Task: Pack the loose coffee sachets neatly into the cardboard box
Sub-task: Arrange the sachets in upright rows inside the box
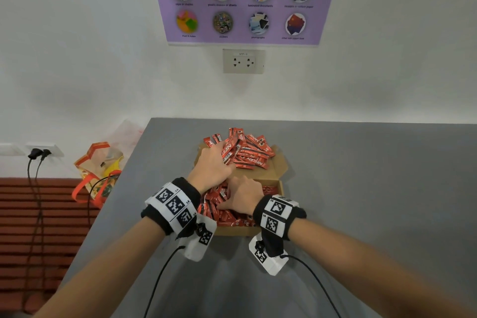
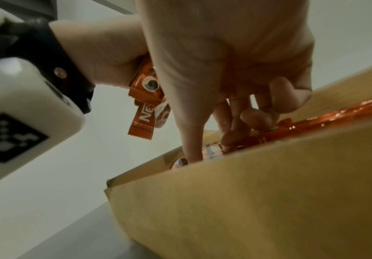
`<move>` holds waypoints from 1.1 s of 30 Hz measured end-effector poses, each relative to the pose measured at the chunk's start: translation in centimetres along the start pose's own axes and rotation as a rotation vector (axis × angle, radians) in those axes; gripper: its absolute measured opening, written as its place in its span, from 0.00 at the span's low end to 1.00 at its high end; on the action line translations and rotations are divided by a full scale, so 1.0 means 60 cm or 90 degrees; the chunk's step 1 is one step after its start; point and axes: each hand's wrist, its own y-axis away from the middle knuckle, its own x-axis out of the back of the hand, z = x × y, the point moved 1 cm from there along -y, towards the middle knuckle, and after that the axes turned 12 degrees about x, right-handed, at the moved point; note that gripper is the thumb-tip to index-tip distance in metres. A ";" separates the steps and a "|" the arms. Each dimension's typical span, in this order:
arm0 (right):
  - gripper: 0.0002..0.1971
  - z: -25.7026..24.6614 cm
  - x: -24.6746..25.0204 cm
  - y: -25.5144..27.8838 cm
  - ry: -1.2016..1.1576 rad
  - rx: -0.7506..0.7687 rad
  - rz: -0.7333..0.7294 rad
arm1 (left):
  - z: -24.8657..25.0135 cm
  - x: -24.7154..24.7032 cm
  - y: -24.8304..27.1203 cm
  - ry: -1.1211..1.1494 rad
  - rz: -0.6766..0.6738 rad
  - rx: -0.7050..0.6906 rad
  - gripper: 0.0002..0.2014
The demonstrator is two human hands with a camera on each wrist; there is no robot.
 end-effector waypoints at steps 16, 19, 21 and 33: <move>0.02 0.050 0.069 0.073 -0.374 0.048 0.298 | 0.002 0.044 0.018 0.079 0.119 -0.009 0.08; 0.05 0.078 0.076 0.085 -0.402 0.082 0.283 | -0.002 0.017 0.028 0.034 -0.005 0.022 0.07; 0.06 0.088 0.076 0.090 -0.408 0.107 0.276 | -0.004 0.000 0.032 0.042 -0.069 0.029 0.09; 0.21 0.097 0.065 0.100 -0.547 0.052 0.348 | -0.007 -0.010 0.033 0.019 -0.028 0.040 0.08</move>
